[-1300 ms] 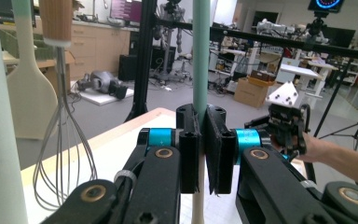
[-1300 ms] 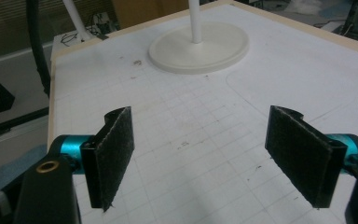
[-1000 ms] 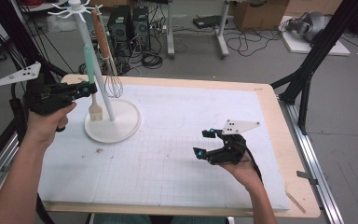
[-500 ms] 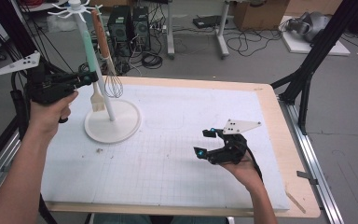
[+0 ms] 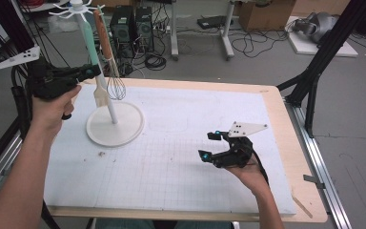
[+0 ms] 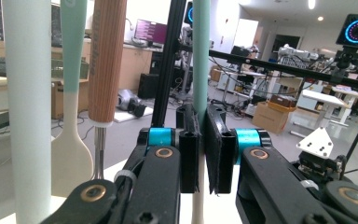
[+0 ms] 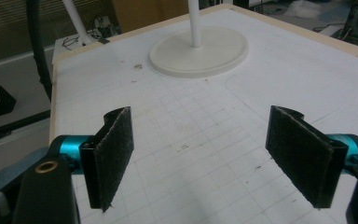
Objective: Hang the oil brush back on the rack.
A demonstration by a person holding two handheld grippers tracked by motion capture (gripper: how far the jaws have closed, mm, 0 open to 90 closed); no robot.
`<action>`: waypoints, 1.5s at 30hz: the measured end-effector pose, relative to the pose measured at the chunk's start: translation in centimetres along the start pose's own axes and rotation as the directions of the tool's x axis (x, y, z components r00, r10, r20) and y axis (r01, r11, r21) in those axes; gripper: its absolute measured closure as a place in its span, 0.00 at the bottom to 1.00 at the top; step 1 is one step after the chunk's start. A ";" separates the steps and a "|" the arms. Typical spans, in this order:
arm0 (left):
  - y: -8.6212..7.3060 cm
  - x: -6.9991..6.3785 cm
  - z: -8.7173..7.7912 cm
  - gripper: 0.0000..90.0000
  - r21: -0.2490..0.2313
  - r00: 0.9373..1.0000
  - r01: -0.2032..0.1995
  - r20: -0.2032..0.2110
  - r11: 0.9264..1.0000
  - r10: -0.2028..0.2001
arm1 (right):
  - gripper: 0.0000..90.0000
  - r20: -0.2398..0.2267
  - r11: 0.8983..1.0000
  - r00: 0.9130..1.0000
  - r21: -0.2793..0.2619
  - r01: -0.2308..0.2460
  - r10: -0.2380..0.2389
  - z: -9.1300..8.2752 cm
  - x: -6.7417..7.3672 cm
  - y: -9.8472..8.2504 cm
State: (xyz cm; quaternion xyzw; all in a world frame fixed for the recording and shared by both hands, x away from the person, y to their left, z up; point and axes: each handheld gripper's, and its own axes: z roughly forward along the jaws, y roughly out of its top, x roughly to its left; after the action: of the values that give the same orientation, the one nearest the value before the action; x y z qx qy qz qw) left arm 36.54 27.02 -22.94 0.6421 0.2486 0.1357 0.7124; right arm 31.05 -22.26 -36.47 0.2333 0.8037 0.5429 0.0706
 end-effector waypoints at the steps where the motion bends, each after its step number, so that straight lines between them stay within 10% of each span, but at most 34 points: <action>1: 0.1 0.0 0.1 0.94 -0.001 1.000 0.000 -0.007 1.000 0.000 | 0.25 0.000 1.000 1.000 0.000 -0.001 0.001 0.0 0.0 0.0; 45: -0.2 1.8 0.4 0.91 -0.021 0.995 0.027 -0.099 0.999 -0.029 | 0.25 -0.016 1.000 1.000 -0.008 0.004 -0.004 0.0 0.1 0.1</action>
State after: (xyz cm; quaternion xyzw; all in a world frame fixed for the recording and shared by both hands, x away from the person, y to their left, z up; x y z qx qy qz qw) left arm 38.20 27.60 -23.48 0.6238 0.2913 0.1599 0.7074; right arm 31.01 -22.21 -36.36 0.2271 0.8026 0.5476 0.0663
